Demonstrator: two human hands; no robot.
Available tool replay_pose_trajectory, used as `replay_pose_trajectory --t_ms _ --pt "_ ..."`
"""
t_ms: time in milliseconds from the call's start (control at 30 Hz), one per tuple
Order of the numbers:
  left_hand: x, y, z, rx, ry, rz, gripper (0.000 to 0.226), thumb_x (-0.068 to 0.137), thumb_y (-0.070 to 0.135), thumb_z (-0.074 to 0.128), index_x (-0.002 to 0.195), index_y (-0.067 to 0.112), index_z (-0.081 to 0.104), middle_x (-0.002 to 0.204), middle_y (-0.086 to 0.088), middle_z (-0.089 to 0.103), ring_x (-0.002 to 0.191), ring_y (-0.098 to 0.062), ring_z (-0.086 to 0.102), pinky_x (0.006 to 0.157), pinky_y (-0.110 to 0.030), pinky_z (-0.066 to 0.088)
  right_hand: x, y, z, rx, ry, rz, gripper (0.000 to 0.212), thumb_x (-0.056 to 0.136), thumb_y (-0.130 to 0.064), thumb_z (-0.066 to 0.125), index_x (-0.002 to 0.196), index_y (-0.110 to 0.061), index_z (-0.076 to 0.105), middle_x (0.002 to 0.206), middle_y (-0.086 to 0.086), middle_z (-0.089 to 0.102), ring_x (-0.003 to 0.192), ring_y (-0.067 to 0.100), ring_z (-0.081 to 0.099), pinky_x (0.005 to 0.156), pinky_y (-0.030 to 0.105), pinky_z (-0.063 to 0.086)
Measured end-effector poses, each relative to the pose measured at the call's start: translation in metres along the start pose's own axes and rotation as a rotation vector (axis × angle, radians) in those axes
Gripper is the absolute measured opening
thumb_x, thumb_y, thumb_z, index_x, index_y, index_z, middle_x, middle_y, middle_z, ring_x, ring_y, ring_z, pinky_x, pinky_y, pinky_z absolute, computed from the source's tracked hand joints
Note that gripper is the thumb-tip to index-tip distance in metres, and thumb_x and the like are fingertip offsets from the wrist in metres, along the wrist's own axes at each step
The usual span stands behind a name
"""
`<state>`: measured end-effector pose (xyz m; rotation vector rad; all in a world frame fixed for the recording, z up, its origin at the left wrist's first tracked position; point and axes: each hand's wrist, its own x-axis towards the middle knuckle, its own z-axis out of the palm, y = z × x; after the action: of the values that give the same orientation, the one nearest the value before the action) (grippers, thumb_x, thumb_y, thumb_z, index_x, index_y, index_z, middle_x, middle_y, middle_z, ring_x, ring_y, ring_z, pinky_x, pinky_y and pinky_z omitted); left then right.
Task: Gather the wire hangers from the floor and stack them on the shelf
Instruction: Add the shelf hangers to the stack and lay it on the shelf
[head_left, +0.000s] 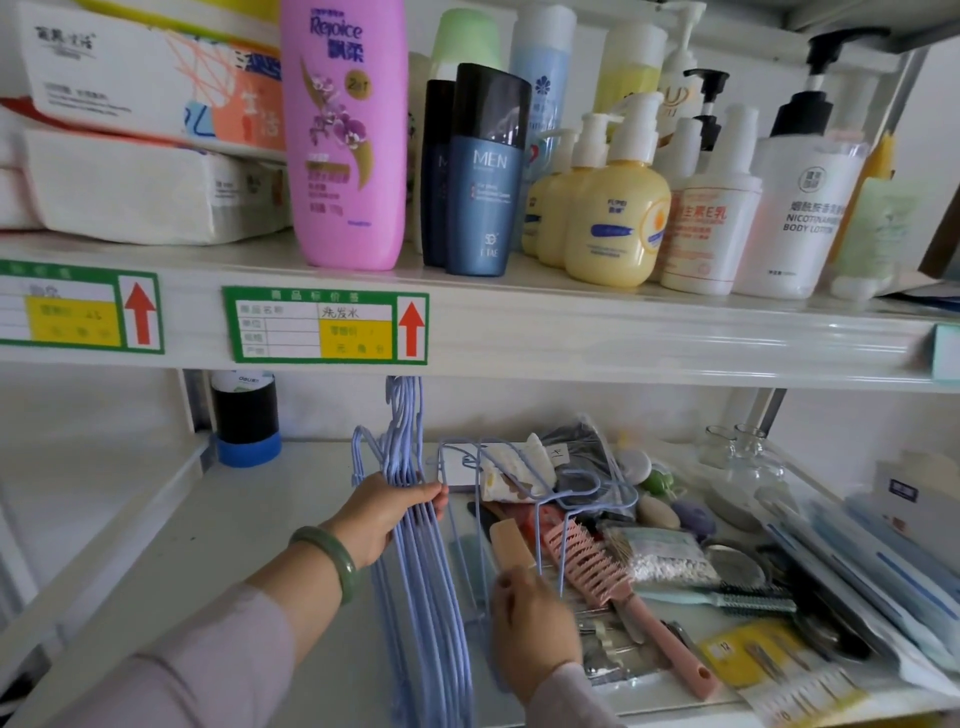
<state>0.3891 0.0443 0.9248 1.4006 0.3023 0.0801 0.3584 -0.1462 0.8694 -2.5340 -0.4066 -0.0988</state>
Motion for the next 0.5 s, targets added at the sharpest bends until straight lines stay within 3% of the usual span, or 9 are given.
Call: replay_pose_trajectory --t_ms 67,100,267,400,500 --pt "-0.001 0.001 0.000 -0.010 0.000 -0.004 0.007 0.082 0.002 0.066 0.079 -0.001 0.071 0.062 -0.006 0.075 0.056 -0.017 0.070 0.054 -0.021 0.058 0.009 0.008 -0.008 -0.242 -0.076 0.119 0.043 0.094 -0.035 0.033 0.122 -0.008 0.052 0.126 0.012 0.054 0.117 0.026 0.051 0.099 0.035 0.044" --pt "-0.003 0.001 0.000 -0.017 -0.003 -0.006 0.006 0.081 0.001 0.066 0.079 -0.001 0.072 0.064 -0.008 0.075 0.056 -0.016 0.071 0.054 -0.021 0.058 0.012 0.012 -0.009 -0.309 -0.127 0.155 0.047 0.095 -0.037 0.034 0.123 -0.005 0.054 0.126 0.012 0.055 0.118 0.026 0.051 0.101 0.036 0.045" --pt "-0.008 0.005 0.002 -0.031 -0.012 -0.044 0.011 0.082 -0.004 0.064 0.074 0.002 0.068 0.067 -0.009 0.073 0.062 -0.018 0.070 0.055 -0.023 0.058 0.019 0.012 -0.011 -0.211 -0.101 0.318 0.031 0.089 -0.032 0.046 0.112 -0.018 0.060 0.114 0.006 0.068 0.107 0.023 0.063 0.088 0.030 0.051" --pt "-0.009 0.003 0.005 -0.037 -0.017 -0.055 0.006 0.084 0.003 0.064 0.079 0.002 0.069 0.060 -0.003 0.074 0.053 -0.009 0.071 0.050 -0.018 0.056 0.019 -0.001 -0.012 0.010 0.035 0.226 0.031 0.086 -0.022 0.043 0.115 -0.023 0.055 0.100 0.008 0.071 0.092 0.027 0.066 0.080 0.033 0.054" --pt "-0.007 0.001 0.005 -0.027 -0.008 -0.038 0.009 0.083 0.010 0.066 0.083 0.002 0.069 0.067 -0.007 0.073 0.057 -0.014 0.070 0.055 -0.021 0.058 0.009 -0.018 -0.008 0.077 0.074 0.037 0.034 0.088 -0.026 0.039 0.117 -0.022 0.057 0.094 0.012 0.073 0.086 0.030 0.067 0.073 0.033 0.054"
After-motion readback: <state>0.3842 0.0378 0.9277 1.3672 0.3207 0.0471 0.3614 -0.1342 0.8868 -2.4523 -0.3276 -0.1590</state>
